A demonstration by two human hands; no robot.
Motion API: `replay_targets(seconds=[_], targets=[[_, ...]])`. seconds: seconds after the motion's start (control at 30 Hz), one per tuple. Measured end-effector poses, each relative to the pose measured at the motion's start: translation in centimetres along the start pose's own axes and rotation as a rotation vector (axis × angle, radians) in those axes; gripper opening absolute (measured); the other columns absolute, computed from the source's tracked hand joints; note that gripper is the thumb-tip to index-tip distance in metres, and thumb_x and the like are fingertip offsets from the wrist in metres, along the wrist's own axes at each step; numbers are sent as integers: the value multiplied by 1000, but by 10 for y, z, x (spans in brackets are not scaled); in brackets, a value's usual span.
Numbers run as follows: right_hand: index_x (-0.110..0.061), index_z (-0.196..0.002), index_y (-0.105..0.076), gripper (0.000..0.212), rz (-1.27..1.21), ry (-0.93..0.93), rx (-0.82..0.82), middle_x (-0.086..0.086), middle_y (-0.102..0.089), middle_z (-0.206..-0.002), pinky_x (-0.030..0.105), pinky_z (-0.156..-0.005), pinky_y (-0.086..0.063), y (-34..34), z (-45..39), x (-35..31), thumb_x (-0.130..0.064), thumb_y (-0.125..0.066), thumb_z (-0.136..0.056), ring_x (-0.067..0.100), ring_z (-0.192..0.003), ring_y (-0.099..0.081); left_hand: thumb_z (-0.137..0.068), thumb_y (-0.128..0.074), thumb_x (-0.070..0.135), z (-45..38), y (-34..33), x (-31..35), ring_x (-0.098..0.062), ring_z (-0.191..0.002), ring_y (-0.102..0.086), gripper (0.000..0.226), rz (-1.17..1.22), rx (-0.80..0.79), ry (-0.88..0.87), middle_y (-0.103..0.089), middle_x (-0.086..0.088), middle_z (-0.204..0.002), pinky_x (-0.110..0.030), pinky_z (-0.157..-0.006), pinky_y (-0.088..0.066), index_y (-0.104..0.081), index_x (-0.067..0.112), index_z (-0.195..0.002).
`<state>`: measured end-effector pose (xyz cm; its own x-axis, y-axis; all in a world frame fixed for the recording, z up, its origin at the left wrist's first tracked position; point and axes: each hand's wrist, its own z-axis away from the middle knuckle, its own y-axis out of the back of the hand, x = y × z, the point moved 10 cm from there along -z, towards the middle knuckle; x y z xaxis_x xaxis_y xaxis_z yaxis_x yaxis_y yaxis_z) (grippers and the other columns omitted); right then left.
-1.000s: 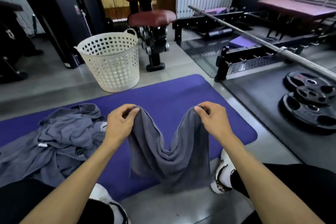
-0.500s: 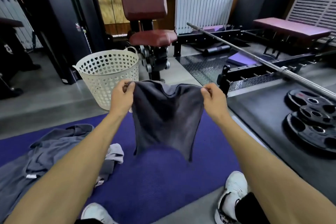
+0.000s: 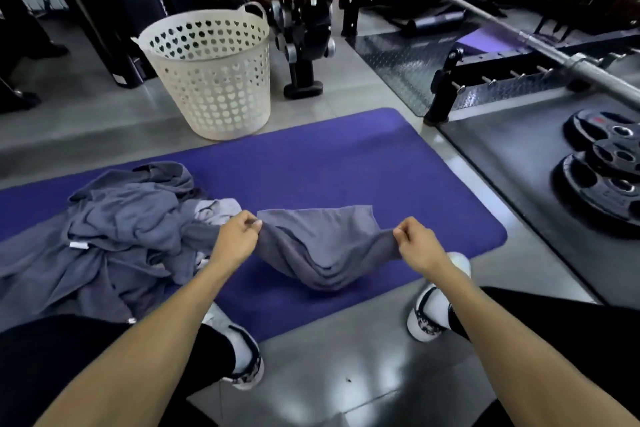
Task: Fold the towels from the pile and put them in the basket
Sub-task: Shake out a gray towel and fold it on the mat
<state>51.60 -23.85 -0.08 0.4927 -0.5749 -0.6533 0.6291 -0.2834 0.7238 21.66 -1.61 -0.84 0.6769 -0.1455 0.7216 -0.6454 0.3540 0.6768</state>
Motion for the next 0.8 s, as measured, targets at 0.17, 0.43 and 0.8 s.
replay_targets(seconds=[0.17, 0.43, 0.8], targets=[[-15, -91, -50, 15, 49, -64, -112, 5, -62, -85, 33, -70, -42, -38, 14, 34, -23, -46, -103, 24, -81, -57, -98, -55, 20, 14, -31, -19, -20, -77, -56, 15, -64, -99, 21, -60, 1, -76, -30, -69, -37, -57, 18, -83], [-23, -82, -65, 11, -170, -17, -131, -4, -69, -78, 21, -68, -44, -61, -8, 30, -20, -67, -93, 16, -79, -63, -92, -63, 21, 9, -82, -46, -21, -95, -62, 10, -173, -247, 111, -63, 7, -83, -26, -76, -40, -60, 25, -83], [-20, -88, -67, 19, -355, 20, -206, -1, -65, -82, 10, -68, -48, -64, -21, 15, -1, -70, -87, -4, -66, -62, -93, -67, 25, 29, -193, 69, 0, -110, -60, 29, 23, -677, -337, -69, 10, -117, -17, -95, -42, -69, 17, -121]])
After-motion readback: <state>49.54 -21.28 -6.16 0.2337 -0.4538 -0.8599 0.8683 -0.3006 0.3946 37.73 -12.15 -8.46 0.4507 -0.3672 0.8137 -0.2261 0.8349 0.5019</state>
